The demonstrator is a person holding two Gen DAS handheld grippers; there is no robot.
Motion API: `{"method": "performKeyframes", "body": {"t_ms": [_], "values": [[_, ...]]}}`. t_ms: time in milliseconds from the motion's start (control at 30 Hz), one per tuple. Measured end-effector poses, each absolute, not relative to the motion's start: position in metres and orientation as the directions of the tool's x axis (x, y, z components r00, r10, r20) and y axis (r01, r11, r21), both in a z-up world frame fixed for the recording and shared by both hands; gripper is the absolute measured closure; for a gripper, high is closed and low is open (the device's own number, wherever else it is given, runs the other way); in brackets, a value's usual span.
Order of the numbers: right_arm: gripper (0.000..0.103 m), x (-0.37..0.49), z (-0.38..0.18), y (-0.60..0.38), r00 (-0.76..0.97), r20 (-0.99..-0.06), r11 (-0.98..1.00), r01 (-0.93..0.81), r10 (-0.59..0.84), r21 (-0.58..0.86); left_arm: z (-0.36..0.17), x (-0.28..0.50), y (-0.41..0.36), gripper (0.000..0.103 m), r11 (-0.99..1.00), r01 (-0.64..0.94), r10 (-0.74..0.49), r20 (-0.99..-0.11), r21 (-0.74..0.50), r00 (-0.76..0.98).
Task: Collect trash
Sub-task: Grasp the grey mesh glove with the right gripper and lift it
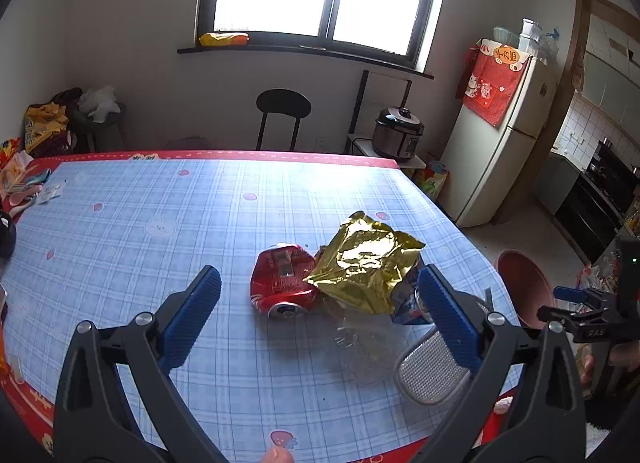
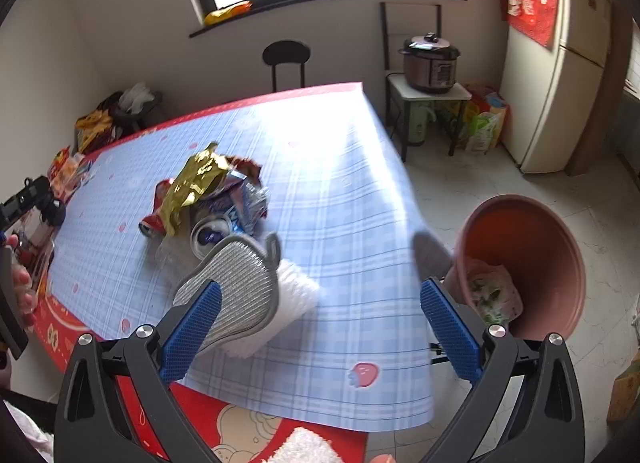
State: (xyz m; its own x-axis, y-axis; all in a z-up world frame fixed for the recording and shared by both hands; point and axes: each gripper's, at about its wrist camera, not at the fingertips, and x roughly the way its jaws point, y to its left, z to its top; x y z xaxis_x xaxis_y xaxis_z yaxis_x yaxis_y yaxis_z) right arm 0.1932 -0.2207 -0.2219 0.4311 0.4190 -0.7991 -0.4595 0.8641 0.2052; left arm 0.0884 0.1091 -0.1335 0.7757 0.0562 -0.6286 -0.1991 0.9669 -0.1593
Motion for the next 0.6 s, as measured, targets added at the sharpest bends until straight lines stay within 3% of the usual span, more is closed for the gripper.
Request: {"method": "performKeyframes", "body": {"t_ms": [133, 300, 600], "values": [[0.005, 0.187, -0.248, -0.194, 0.331, -0.817, 0.843, -0.442, 0.472, 0.307, -0.153, 0.078, 0.124, 0.006, 0.959, -0.202, 0.025, -0.649, -0.199, 0.760], [0.010, 0.181, -0.272, -0.164, 0.279, -0.851, 0.856, -0.412, 0.446, 0.313, -0.175, 0.071, 0.136, 0.006, 0.951, -0.183, -0.035, -0.678, -0.248, 0.734], [0.021, 0.184, -0.290, -0.149, 0.312, -0.856, 0.902, -0.274, 0.412, 0.334, -0.186, 0.066, 0.144, 0.006, 0.964, -0.136, -0.067, -0.705, -0.228, 0.706]]}}
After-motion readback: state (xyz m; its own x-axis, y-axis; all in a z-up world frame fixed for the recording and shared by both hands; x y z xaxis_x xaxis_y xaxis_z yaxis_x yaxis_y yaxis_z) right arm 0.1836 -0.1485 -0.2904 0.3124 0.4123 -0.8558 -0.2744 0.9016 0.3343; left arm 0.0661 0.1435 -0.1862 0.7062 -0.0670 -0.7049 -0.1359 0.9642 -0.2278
